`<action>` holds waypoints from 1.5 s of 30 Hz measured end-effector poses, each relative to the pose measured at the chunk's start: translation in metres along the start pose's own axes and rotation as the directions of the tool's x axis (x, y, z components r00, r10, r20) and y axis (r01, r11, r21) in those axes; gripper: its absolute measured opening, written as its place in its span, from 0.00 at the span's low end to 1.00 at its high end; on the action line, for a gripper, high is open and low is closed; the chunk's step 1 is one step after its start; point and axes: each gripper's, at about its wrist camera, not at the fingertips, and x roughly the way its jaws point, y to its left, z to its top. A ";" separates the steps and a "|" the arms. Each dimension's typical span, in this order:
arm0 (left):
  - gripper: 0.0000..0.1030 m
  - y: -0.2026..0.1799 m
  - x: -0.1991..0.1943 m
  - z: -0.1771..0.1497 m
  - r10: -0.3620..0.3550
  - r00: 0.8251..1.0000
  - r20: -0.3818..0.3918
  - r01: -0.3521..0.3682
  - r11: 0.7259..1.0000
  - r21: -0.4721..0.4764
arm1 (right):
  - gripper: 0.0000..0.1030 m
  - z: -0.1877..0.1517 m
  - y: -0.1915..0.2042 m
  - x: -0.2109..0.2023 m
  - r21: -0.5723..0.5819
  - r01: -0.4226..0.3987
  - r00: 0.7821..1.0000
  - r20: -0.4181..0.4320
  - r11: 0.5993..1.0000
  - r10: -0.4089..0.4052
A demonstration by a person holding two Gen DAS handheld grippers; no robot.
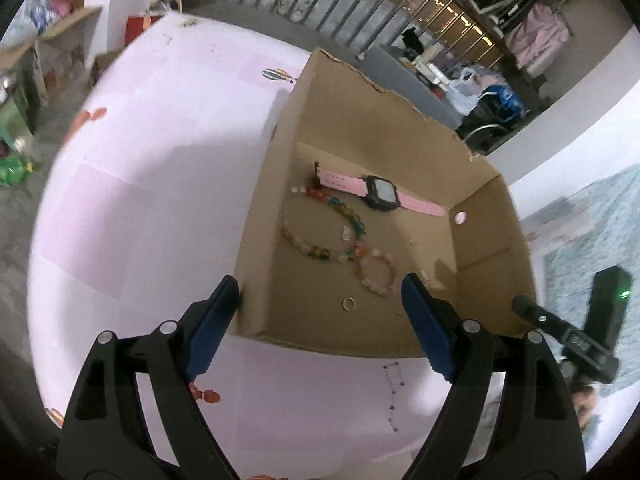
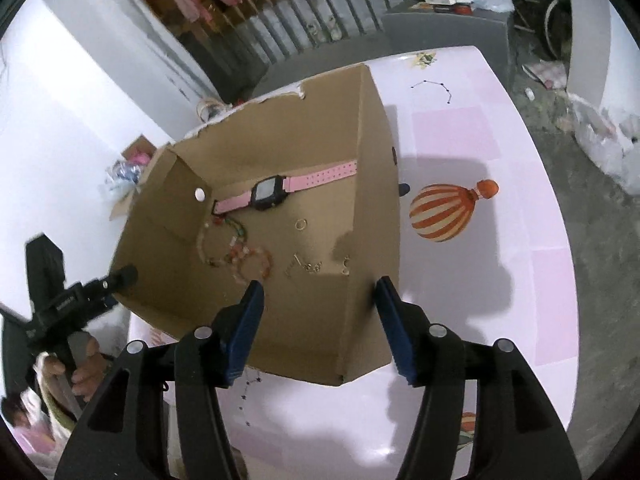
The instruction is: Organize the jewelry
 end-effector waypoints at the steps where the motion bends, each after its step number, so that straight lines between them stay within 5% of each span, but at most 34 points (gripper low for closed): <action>1: 0.76 -0.004 0.001 0.000 0.018 1.000 0.007 -0.018 1.000 0.006 | 0.56 0.001 0.000 0.001 -0.002 0.003 1.000 -0.005 1.000 -0.003; 45: 0.76 0.004 -0.050 -0.062 0.026 0.998 0.062 -0.032 0.995 0.095 | 0.55 -0.070 0.013 -0.040 0.020 0.059 0.990 0.125 0.998 -0.061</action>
